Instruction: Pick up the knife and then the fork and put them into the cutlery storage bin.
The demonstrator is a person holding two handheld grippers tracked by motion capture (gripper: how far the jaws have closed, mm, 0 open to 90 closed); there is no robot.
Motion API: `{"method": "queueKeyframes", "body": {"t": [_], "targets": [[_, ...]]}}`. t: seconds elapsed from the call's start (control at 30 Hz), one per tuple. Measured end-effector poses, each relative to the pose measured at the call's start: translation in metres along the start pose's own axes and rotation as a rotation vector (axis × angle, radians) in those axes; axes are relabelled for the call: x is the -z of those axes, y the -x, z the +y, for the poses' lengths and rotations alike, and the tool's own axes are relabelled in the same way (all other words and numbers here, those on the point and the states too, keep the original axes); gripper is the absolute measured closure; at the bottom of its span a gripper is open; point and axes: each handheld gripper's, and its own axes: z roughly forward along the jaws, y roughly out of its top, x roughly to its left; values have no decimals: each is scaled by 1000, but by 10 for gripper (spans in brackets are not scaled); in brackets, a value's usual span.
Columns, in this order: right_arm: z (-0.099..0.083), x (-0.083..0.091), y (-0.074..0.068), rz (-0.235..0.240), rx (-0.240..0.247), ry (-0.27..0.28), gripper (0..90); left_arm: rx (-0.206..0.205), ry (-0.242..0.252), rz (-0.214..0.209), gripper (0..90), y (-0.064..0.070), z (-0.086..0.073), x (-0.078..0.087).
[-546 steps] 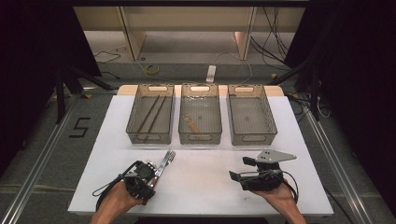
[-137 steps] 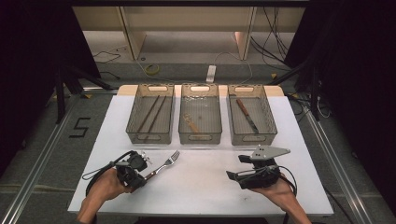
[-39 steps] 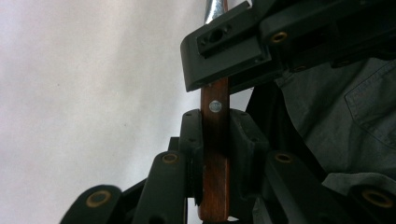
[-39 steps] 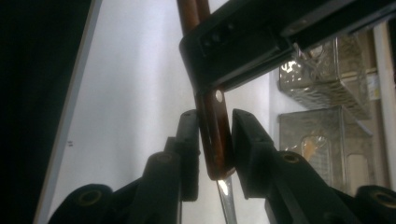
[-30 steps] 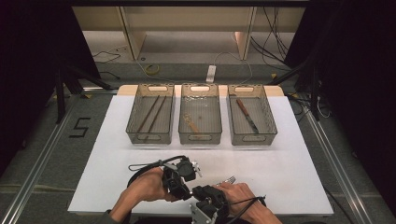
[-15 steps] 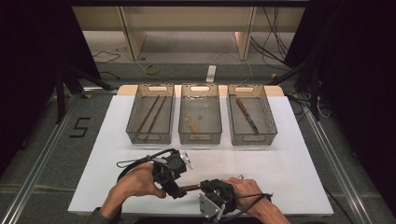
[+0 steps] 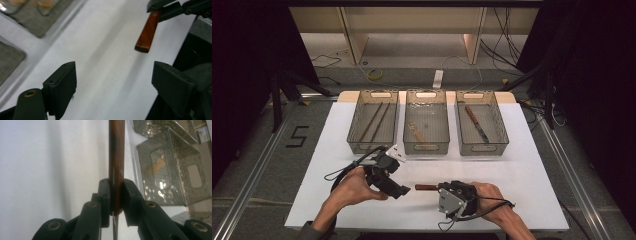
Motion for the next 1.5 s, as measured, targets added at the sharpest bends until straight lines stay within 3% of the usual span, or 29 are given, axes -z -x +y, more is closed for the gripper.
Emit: {"method": "queueKeyframes", "body": {"t": [0.1,0.3,0.47,0.6,0.87,1.13,1.5], "targets": [[-7,1,7,-5,-23,-8,784,12,43,-5,195,-4,-4,4],[-23,6,29,-12,-196,-8,784,51,89,4,193,-8,-20,0],[-35,12,52,-13,-342,19,783,77,177,54,195,-9,-34,0],[-44,16,70,-14,-459,26,783,116,238,56,194,-12,-42,1],[-59,16,111,13,-685,48,783,131,314,70,174,-16,-54,1],[-69,13,151,-9,-806,53,783,154,352,97,171,-20,-63,2],[-86,-1,197,-69,-918,37,783,159,369,132,166,-20,-69,5]]}}
